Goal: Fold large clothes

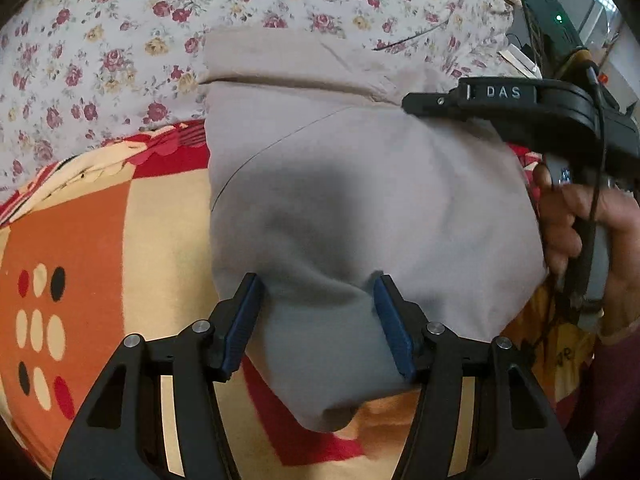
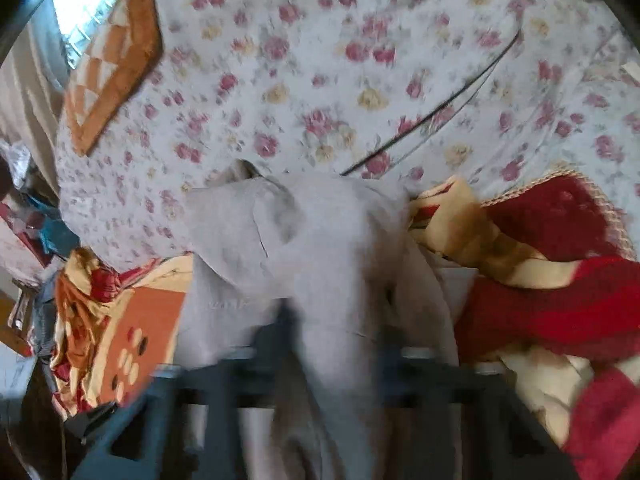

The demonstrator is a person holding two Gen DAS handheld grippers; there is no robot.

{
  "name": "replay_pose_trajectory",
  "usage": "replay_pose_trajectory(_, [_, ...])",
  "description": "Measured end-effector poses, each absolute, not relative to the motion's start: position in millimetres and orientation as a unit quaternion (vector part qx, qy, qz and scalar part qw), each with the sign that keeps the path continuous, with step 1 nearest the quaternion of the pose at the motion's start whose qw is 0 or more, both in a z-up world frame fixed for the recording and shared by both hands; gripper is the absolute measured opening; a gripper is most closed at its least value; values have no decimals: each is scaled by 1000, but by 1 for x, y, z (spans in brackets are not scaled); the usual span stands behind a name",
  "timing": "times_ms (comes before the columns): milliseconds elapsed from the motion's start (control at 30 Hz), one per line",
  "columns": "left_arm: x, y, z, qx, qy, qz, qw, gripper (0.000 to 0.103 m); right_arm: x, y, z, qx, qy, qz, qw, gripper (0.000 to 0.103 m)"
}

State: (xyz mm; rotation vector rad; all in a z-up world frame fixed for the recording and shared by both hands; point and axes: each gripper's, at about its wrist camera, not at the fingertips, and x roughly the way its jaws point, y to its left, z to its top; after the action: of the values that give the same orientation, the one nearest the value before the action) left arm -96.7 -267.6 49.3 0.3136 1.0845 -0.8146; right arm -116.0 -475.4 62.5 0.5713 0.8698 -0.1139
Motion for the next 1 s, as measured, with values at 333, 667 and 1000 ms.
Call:
replay_pose_trajectory(333, [-95, -265, 41, 136, 501, -376, 768, 69, -166, -523, 13, 342, 405, -151, 834, 0])
replay_pose_trajectory(667, [-81, -260, 63, 85, 499, -369, 779, 69, -131, -474, 104, 243, 374, -104, 889, 72])
replay_pose_trajectory(1000, [-86, -273, 33, 111, 501, -369, 775, 82, -81, -489, 56, 233, 408, -157, 868, 1])
